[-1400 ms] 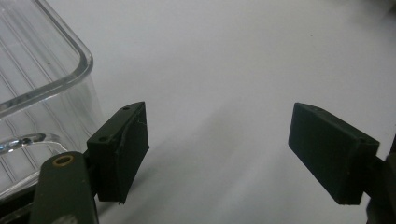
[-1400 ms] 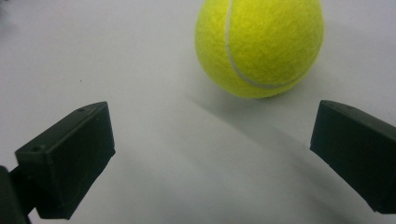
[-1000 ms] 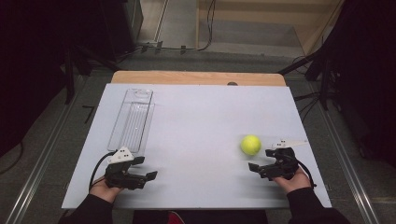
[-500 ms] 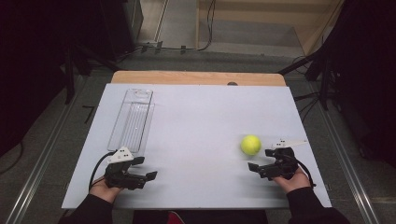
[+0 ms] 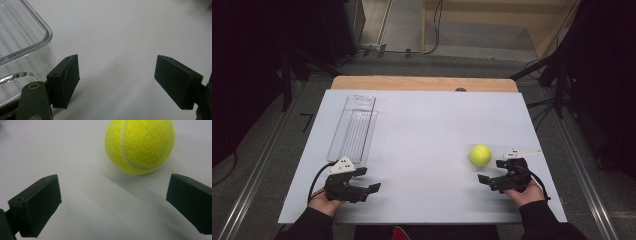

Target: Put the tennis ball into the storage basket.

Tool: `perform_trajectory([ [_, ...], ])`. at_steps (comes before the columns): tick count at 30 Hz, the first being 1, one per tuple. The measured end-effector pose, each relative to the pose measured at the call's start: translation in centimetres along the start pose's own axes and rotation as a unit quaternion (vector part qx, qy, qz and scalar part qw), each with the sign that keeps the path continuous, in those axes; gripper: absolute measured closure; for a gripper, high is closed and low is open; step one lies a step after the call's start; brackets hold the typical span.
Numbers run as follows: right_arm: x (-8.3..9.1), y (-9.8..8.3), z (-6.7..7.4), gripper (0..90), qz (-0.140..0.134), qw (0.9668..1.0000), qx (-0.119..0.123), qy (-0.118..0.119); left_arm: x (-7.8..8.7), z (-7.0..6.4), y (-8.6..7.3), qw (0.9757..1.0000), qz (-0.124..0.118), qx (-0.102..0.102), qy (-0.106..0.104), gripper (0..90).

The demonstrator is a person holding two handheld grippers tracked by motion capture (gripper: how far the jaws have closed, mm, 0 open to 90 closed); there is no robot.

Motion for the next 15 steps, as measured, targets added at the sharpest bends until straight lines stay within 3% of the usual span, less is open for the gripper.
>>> perform_trajectory([
  [15,1.1,1.1,0.1,0.0,-0.017,0.9998,0.005,-0.001,0.0,0.0,0.0,1.0,0.001,0.0,-0.001,20.9],
])
Point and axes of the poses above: each handheld gripper's, and its own axes: x roughly backward along the jaws, y roughly out of its top, z roughly to its left, the point moved 9 cm from there along -x, roughly forward along the jaws, and after that the axes turned 9 degrees about -x, right-handed, at the moved point
